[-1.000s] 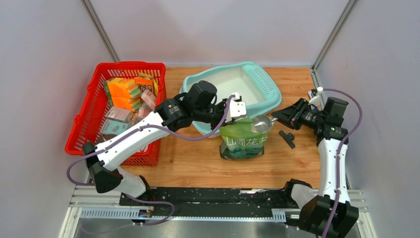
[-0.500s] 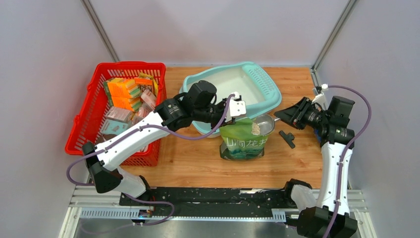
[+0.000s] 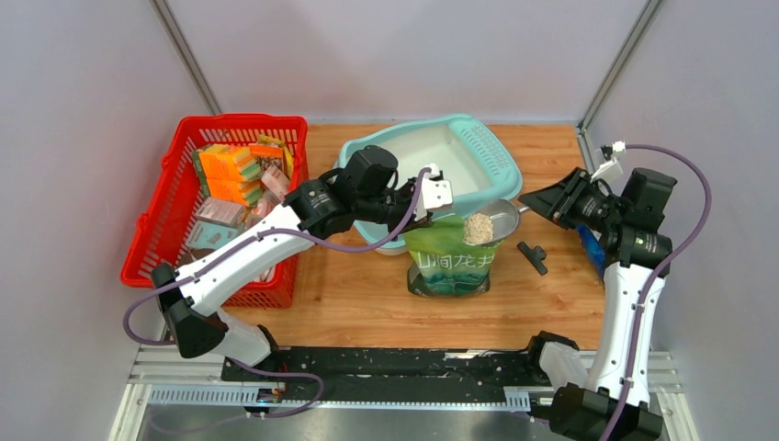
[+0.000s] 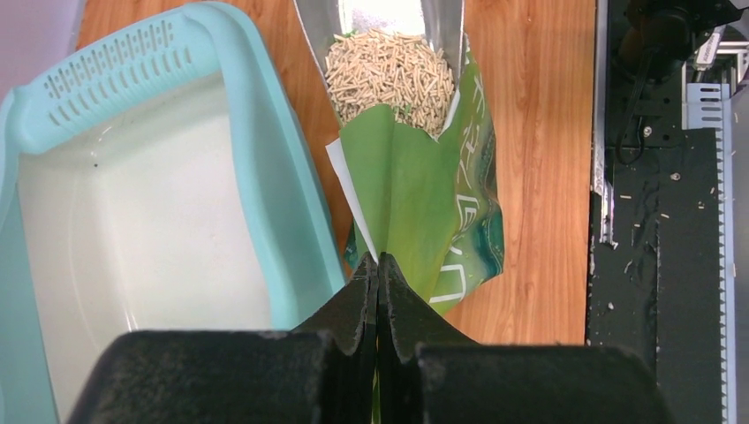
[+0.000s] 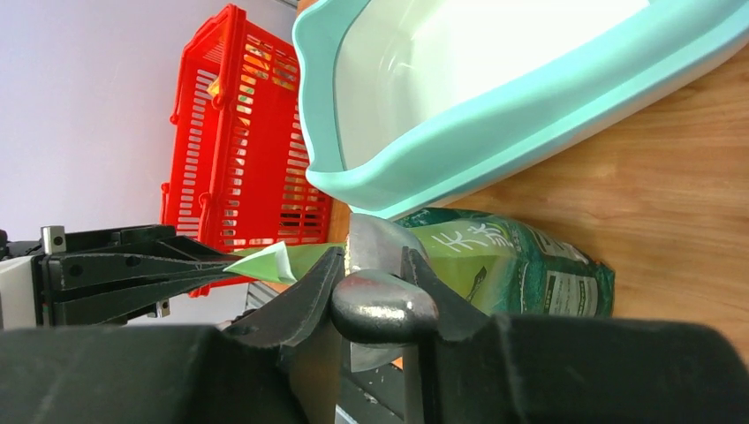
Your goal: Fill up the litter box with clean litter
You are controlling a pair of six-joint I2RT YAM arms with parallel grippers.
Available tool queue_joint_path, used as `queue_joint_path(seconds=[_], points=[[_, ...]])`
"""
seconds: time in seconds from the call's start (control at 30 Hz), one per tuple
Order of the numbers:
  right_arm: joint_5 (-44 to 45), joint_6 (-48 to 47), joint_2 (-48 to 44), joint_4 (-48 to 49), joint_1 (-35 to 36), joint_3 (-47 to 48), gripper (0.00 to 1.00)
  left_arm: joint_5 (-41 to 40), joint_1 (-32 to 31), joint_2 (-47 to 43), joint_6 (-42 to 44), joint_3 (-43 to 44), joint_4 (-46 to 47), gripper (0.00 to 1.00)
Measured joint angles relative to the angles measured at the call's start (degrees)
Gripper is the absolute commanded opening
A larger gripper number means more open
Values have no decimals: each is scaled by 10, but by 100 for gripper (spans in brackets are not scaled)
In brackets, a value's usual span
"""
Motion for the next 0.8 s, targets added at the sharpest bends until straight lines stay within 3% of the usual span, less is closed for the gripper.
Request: queue_joint_path(seconds=[0.33, 0.8], points=[[-4, 29, -14, 23, -13, -57, 0, 4, 0, 0, -6, 0, -1, 0], [-56, 39, 12, 27, -52, -59, 0, 2, 6, -1, -3, 0, -2, 0]])
